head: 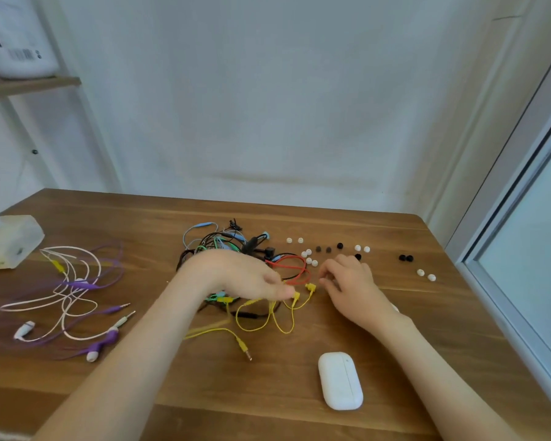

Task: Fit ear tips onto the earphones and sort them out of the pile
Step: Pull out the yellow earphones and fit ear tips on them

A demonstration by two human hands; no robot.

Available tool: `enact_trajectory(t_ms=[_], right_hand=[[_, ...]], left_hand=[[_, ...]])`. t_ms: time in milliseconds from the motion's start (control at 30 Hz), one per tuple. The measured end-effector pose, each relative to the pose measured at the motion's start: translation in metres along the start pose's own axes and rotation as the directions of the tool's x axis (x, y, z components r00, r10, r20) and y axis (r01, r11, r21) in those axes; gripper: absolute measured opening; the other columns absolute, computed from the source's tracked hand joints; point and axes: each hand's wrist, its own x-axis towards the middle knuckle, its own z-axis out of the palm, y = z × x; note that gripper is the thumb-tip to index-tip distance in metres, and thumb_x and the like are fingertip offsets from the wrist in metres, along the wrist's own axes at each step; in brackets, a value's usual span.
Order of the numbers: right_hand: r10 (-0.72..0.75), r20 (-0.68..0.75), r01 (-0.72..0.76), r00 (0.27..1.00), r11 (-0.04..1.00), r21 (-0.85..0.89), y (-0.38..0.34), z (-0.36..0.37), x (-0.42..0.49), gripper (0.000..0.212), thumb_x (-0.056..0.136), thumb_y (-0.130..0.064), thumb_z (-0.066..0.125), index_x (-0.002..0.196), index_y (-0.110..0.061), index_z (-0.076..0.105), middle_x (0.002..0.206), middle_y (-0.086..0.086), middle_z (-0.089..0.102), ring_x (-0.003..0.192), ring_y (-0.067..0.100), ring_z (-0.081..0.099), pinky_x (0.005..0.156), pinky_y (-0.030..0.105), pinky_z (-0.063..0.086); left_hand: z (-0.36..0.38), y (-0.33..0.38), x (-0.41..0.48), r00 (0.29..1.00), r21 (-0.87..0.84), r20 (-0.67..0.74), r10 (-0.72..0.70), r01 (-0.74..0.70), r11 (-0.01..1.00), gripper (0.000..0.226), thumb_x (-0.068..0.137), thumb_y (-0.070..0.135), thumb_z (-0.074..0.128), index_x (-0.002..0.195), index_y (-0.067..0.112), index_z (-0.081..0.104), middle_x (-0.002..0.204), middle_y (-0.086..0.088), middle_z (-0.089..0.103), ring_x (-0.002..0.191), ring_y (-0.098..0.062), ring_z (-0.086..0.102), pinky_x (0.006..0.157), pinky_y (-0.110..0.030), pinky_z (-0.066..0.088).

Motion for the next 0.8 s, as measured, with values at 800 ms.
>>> enact_trajectory(t_ms=[800], right_hand=[[0.392, -0.023, -0.237, 0.92, 0.6, 0.764, -0.022, -0.002, -0.006, 0.015, 0.093, -0.007, 0.057, 0.09, -0.02, 0.064, 0.087, -0.007, 0.067, 0.078, -0.002, 0.06, 0.067, 0.011, 0.047]], left_hand=[[0.07, 0.017, 0.064, 0.835, -0.797, -0.542, -0.095, -0.475, 0.372, 0.019, 0.102, 0.017, 0.042, 0.096, 0.014, 0.06, 0.073, 0.006, 0.067, 0.064, -0.006, 0.058, 0.061, -0.018, 0.047]])
